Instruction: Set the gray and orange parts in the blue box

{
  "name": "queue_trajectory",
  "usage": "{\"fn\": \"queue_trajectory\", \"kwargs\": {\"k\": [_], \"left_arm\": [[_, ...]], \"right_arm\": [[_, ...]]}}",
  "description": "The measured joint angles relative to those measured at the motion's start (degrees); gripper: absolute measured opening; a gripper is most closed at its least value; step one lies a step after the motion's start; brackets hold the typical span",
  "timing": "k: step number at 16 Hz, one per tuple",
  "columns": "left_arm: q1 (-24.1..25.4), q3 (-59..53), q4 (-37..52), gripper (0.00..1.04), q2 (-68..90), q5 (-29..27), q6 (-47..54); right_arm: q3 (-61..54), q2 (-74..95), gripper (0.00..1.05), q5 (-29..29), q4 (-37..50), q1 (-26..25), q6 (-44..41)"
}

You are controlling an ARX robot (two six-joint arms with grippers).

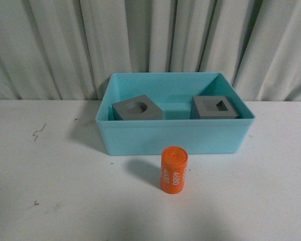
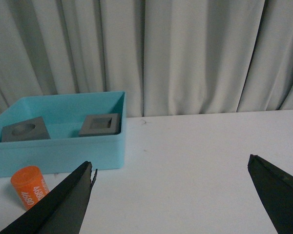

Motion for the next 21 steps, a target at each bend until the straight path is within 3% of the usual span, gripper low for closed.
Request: {"fn": "queue_trajectory", "kwargs": {"k": [6, 14, 16, 17, 18, 19, 20, 21], "left_arm": [[0.0, 0.0, 0.0, 0.03, 0.0, 0.0, 0.0], [0.0, 0.0, 0.0, 1.00, 0.0, 0.0, 0.1], [0.0, 0.0, 0.0, 0.97, 0.0, 0.0, 0.0], [0.0, 0.0, 0.0, 0.98, 0.0, 0.0, 0.1], [0.0, 0.0, 0.0, 0.98, 0.0, 0.1, 0.1], [0.0, 0.0, 0.0, 0.98, 0.0, 0.0, 0.1], [0.0, 0.0, 0.0, 0.98, 0.0, 0.0, 0.1], [0.0, 0.0, 0.0, 0.98, 0.0, 0.0, 0.1]], "right_arm": [[0.0, 0.0, 0.98, 0.0, 0.0, 0.0, 0.0], [0.0, 0.0, 0.98, 0.0, 0.0, 0.0, 0.0], [0.1, 0.2, 0.98, 0.5, -1.0, 0.2, 0.2], [4.2, 5.3, 0.98, 5.7, -11.8, 1.4, 3.2], [8.9, 19.0, 0.98, 7.8, -12.5, -1.8, 6.9], [13.4, 31.7, 0.98, 5.2, -3.3, -8.1, 7.1], [23.5, 49.9, 0.98, -4.0, 11.1, -8.0, 2.4], [30.1, 60.5, 0.98, -9.2, 16.2, -4.6, -2.1]]}}
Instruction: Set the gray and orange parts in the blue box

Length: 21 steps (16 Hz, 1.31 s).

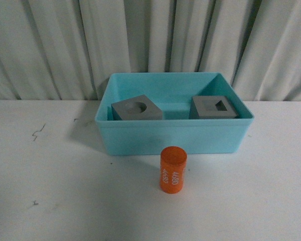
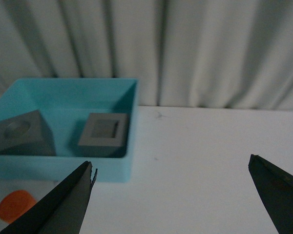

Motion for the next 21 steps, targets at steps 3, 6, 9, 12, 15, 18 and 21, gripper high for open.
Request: {"fn": "queue_trajectory", "kwargs": {"k": [3, 6, 9, 12, 15, 18, 21], "left_arm": [[0.0, 0.0, 0.0, 0.98, 0.0, 0.0, 0.0], [0.0, 0.0, 0.0, 0.98, 0.0, 0.0, 0.0], [0.0, 0.0, 0.0, 0.98, 0.0, 0.0, 0.0], [0.0, 0.0, 0.0, 0.98, 0.0, 0.0, 0.0], [0.0, 0.0, 0.0, 0.98, 0.0, 0.0, 0.0], [0.0, 0.0, 0.0, 0.98, 0.0, 0.0, 0.0], [0.0, 0.0, 0.0, 0.98, 0.0, 0.0, 0.0]], "right_arm": [[11.9, 21.9, 0.98, -7.6, -2.1, 11.5, -11.2], [20.7, 35.0, 0.98, -9.7, -5.9, 21.2, -17.0], [24.7, 44.3, 0.98, -7.3, -5.5, 28.4, -17.5], [26.8, 49.5, 0.98, -5.0, -4.9, 29.2, -16.9], [28.6, 54.0, 0.98, -2.7, -4.5, 29.9, -15.1], [30.1, 57.1, 0.98, -1.2, -4.9, 31.6, -13.1], [30.5, 58.4, 0.71, 0.3, -5.3, 31.9, -11.9]]}}
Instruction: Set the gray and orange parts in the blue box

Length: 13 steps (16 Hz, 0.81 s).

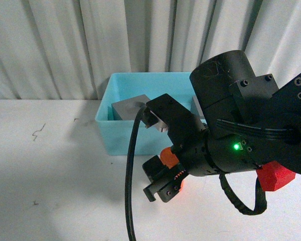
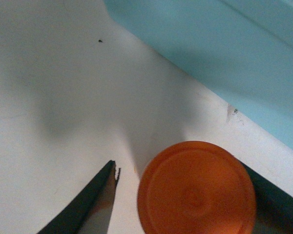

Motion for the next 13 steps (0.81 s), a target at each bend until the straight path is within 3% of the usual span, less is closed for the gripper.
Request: {"fn": "queue_trajectory", "kwargs": {"k": [2, 7, 11, 13], "left_arm": [[0.0, 0.0, 0.0, 0.98, 0.0, 0.0, 0.0], [0.0, 0.0, 0.0, 0.98, 0.0, 0.0, 0.0], [0.0, 0.0, 0.0, 0.98, 0.0, 0.0, 0.0], [0.0, 0.0, 0.0, 0.98, 0.0, 0.0, 0.0]], "right_arm": [[-0.1, -0.9, 0.50, -0.6, -0.3, 0.0, 0.4], [1.5, -15.6, 0.48, -5.6, 2.7, -4.3, 4.7], [12.9, -11.6, 0.48, -1.4, 4.1, -11.0, 5.7], [20.9, -0.8, 0.48, 1.1, 1.5, -10.8, 8.1]]}}
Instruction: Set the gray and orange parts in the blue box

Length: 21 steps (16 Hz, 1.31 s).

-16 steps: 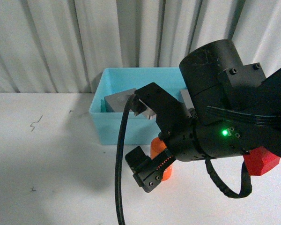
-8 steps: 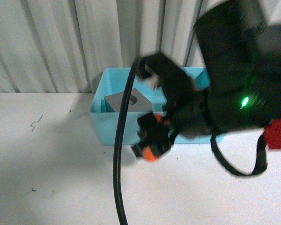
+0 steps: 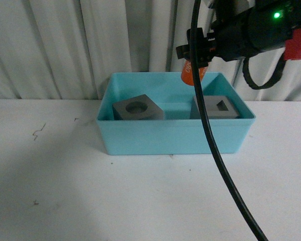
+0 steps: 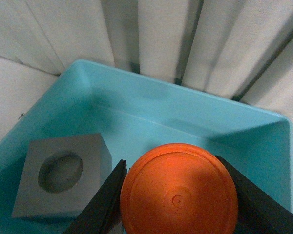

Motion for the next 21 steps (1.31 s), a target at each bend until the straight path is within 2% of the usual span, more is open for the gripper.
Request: {"fn": "queue_trajectory", "kwargs": {"k": [1, 2, 12, 18, 21], "left_arm": [[0.0, 0.0, 0.0, 0.98, 0.0, 0.0, 0.0], [0.0, 0.0, 0.0, 0.98, 0.0, 0.0, 0.0], [0.0, 0.0, 0.0, 0.98, 0.0, 0.0, 0.0], [0.0, 0.0, 0.0, 0.98, 0.0, 0.0, 0.0], [0.0, 0.0, 0.0, 0.98, 0.0, 0.0, 0.0]], "right_arm": [[8.1, 5.7, 0.48, 2.2, -1.8, 1.2, 1.7], [11.4, 11.1, 0.48, 4.2, -3.6, 2.3, 3.7], [11.5, 14.6, 0.48, 5.1, -4.3, 4.1, 6.5], [11.7, 16.0, 0.49, 7.5, -5.5, 4.5, 8.1], [11.7, 16.0, 0.80, 8.1, -5.7, 4.8, 8.5]]}}
